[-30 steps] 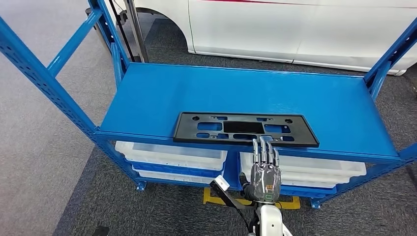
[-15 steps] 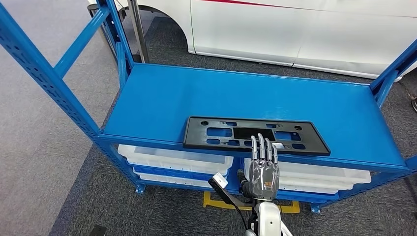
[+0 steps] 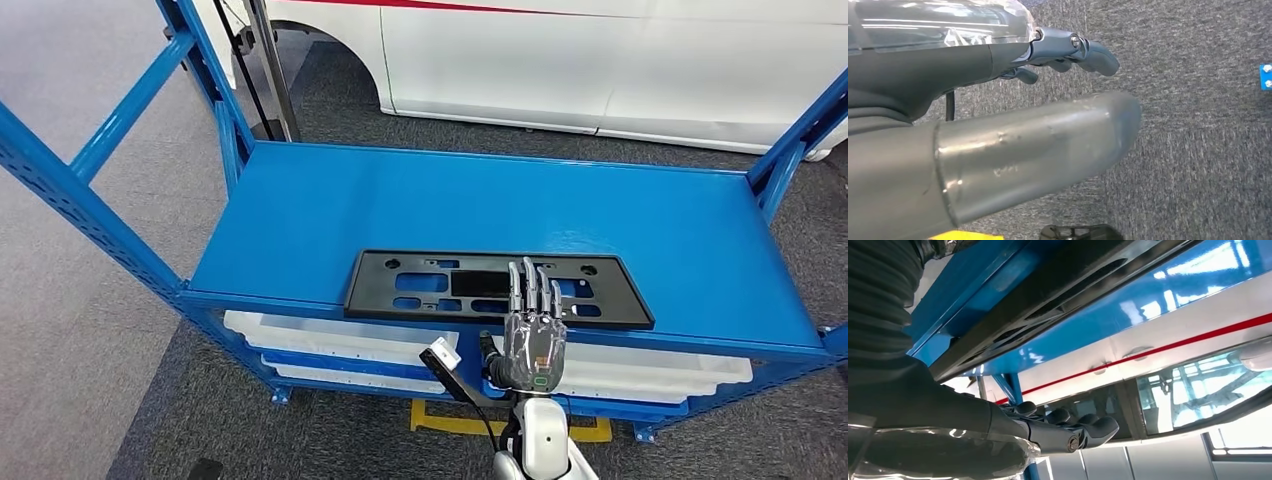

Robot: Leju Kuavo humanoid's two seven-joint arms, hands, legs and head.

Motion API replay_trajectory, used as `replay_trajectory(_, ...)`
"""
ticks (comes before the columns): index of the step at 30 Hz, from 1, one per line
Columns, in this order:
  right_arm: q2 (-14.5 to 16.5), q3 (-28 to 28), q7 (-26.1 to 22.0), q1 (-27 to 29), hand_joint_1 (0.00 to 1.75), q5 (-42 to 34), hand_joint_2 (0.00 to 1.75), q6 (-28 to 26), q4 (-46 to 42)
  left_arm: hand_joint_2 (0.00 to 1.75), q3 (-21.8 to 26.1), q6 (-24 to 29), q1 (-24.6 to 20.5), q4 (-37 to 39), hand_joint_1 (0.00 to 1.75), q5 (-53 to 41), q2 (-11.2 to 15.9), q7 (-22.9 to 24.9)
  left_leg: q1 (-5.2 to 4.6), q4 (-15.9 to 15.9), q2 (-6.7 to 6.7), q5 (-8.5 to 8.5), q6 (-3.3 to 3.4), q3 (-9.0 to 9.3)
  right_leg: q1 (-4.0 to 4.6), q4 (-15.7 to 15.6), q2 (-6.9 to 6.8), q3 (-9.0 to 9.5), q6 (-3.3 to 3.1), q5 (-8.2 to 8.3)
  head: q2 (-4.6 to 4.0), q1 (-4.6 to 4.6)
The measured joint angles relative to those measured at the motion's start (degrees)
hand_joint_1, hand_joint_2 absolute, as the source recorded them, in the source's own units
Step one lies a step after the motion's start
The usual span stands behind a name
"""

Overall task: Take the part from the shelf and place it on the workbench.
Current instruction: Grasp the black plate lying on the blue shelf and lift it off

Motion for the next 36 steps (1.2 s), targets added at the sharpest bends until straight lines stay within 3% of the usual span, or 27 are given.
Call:
replay_trajectory(2,0.3,-0.2,-0.2,-0.1,0.0,0.0,1.75,0.0,0.2,0.0,0.0,0.0,0.0,0.0,0.0,-0.1,0.0,0.0,0.0,-6.7,0.09,4.66,0.14,2.47,-0.04,0.3,0.09,0.79,0.29,-0.76,0.0,0.01)
replay_trajectory(3,0.4,-0.4,-0.3,-0.3,0.0,0.0,1.75,0.0,0.3,0.0,0.0,0.0,0.0,0.0,0.0,-0.1,0.1,0.0,-0.1,-10.2,0.11,6.14,0.28,4.04,0.06,0.5,0.15,1.05,0.56,-1.17,0.0,0.02)
replay_trajectory(5,0.6,-0.6,-0.7,-0.7,0.0,0.0,1.75,0.0,0.6,0.0,0.0,0.0,-0.2,0.0,0.0,-0.4,0.1,0.0,-0.31,-13.7,0.09,6.66,0.78,5.63,0.28,0.7,0.24,1.13,1.12,-1.61,0.0,0.03)
replay_trajectory(9,0.8,-0.8,-0.9,-1.2,0.0,0.0,1.75,0.0,1.0,0.0,0.0,0.0,-0.1,0.0,0.0,-0.5,0.1,0.0,-0.14,-14.7,-0.07,6.49,2.02,6.05,0.28,1.8,0.21,0.68,2.05,-2.61,0.0,0.04)
replay_trajectory(10,0.8,-0.9,-0.9,-1.3,0.0,0.0,1.75,0.0,1.0,0.0,0.0,0.0,-0.1,0.0,0.0,-0.5,0.1,0.0,0.0,-14.9,-0.05,6.53,2.34,6.23,0.17,4.0,0.2,-0.35,2.4,-3.8,0.0,0.05)
replay_trajectory(12,0.8,-1.0,-0.9,-1.4,0.0,0.0,1.75,0.0,1.3,0.0,0.0,0.1,-0.2,0.0,0.0,-0.6,0.1,0.0,0.03,-15.0,0.01,6.39,2.75,6.47,-0.08,11.2,0.16,-4.31,2.95,-6.92,0.0,0.06)
replay_trajectory(13,0.8,-1.1,-0.9,-1.4,0.0,0.0,1.75,0.0,1.4,0.0,0.0,0.1,-0.2,0.0,0.0,-0.6,0.1,0.0,0.02,-15.0,0.01,6.27,2.81,6.57,-0.19,14.7,0.16,-6.44,3.12,-7.87,0.0,0.06)
replay_trajectory(14,0.8,-1.1,-0.9,-1.4,0.0,0.0,1.75,0.0,1.6,0.0,0.0,0.2,-0.2,0.0,0.0,-0.6,0.1,-0.1,0.01,-15.0,-0.03,6.12,2.84,6.75,-0.26,16.6,0.15,-7.92,3.19,-7.77,0.0,0.05)
replay_trajectory(15,0.8,-1.1,-0.8,-1.5,0.0,0.0,1.75,0.0,1.9,0.0,0.0,0.3,-0.2,0.0,0.0,-0.8,0.0,-0.1,0.01,-15.0,-0.09,5.93,2.81,7.01,-0.29,16.4,0.15,-8.37,3.14,-6.49,0.0,0.06)
replay_trajectory(16,0.8,-1.1,-0.6,-1.7,0.0,0.0,1.75,0.0,2.2,0.0,0.0,0.4,-0.2,0.0,0.0,-1.0,0.0,-0.2,-0.01,-15.0,-0.17,5.67,2.74,7.4,-0.27,13.9,0.16,-7.64,2.96,-4.11,0.0,0.05)
replay_trajectory(18,0.8,-1.1,0.3,-2.4,0.0,0.0,1.75,0.0,3.1,0.0,0.0,0.4,-0.3,0.0,0.0,-1.5,0.0,-0.2,-0.11,-15.0,-0.28,5.13,2.43,8.15,0.0,6.5,0.19,-4.71,2.26,0.52,0.0,0.05)
replay_trajectory(19,0.8,-1.0,0.8,-3.1,0.0,0.0,1.75,0.0,3.9,0.0,0.0,0.4,-0.3,0.0,0.0,-1.8,0.0,-0.2,-0.18,-15.1,-0.29,4.94,2.22,8.35,0.22,3.6,0.2,-3.5,1.92,1.68,0.0,0.08)
replay_trajectory(21,0.8,-0.7,1.6,-4.5,0.0,0.0,1.75,0.0,6.0,0.0,0.0,0.3,-0.5,0.0,0.0,-2.3,-0.1,-0.1,-0.26,-15.2,-0.2,4.82,1.72,8.33,0.57,1.7,0.25,-2.79,1.49,1.57,0.0,0.1)
replay_trajectory(24,0.9,-0.1,2.1,-6.3,0.0,0.0,1.75,0.1,8.8,0.0,0.0,0.1,-0.7,0.0,0.0,-2.8,-0.1,0.0,-0.25,-14.8,-0.03,4.11,0.92,8.24,0.21,0.2,0.2,-2.15,0.87,1.68,0.0,0.11)
replay_trajectory(26,0.9,0.2,2.3,-7.5,0.0,0.0,1.75,0.2,10.5,0.0,0.0,0.1,-0.9,0.0,0.0,-3.0,0.0,0.0,-0.17,-10.3,-0.02,1.48,0.64,6.27,-0.07,-0.7,0.0,-1.43,0.36,1.91,0.0,0.08)
replay_trajectory(28,0.9,0.6,2.5,-8.2,0.0,0.0,1.75,0.2,12.0,0.0,0.0,0.1,-1.0,0.0,0.0,-3.0,0.0,0.0,-0.15,-2.9,-0.01,-1.48,0.29,2.49,-0.02,-0.8,-0.11,-1.24,0.04,1.8,0.0,0.05)
replay_trajectory(29,0.9,0.7,2.5,-8.3,0.0,0.0,1.75,0.3,12.6,0.0,0.0,0.1,-0.9,0.0,0.0,-3.0,0.0,0.0,-0.14,-0.5,0.0,-1.88,0.13,1.08,0.01,-0.7,-0.14,-1.22,0.0,1.69,0.0,0.05)
replay_trajectory(30,0.9,0.8,2.5,-8.5,0.0,0.0,1.75,0.4,13.1,0.0,0.1,0.1,-0.9,0.0,0.0,-3.0,0.1,0.0,-0.12,-0.1,0.01,-1.18,0.02,0.58,0.01,-0.6,-0.12,-1.19,0.01,1.55,0.0,0.05)
replay_trajectory(31,0.9,0.9,2.6,-8.6,0.0,0.0,1.75,0.6,13.5,0.0,0.1,0.1,-0.9,0.0,0.0,-3.0,0.1,0.0,-0.08,-1.8,0.03,0.53,-0.03,1.16,0.0,-0.4,-0.07,-1.14,0.08,1.37,0.0,0.05)
replay_trajectory(33,0.9,1.0,2.6,-9.1,0.0,0.0,1.75,1.0,14.2,0.0,0.2,0.1,-1.0,0.0,0.0,-3.1,0.1,0.0,-0.07,-8.9,0.08,4.49,0.05,4.26,0.04,0.3,0.05,-1.01,0.43,0.83,0.0,0.05)
replay_trajectory(35,0.8,1.1,2.6,-9.6,0.0,0.0,1.75,1.6,14.6,0.0,0.2,0.0,-1.1,0.0,0.0,-3.2,0.1,-0.1,-0.21,-13.8,-0.01,5.89,0.47,6.51,0.27,0.9,0.19,-1.14,0.94,0.42,0.0,0.07)
replay_trajectory(36,0.7,1.1,2.7,-9.7,0.0,0.0,1.75,2.0,14.8,0.0,0.3,0.0,-1.1,0.0,0.0,-3.3,0.1,-0.2,-0.31,-14.3,-0.06,5.63,0.72,6.77,0.39,1.0,0.24,-1.23,1.21,0.4,0.0,0.07)
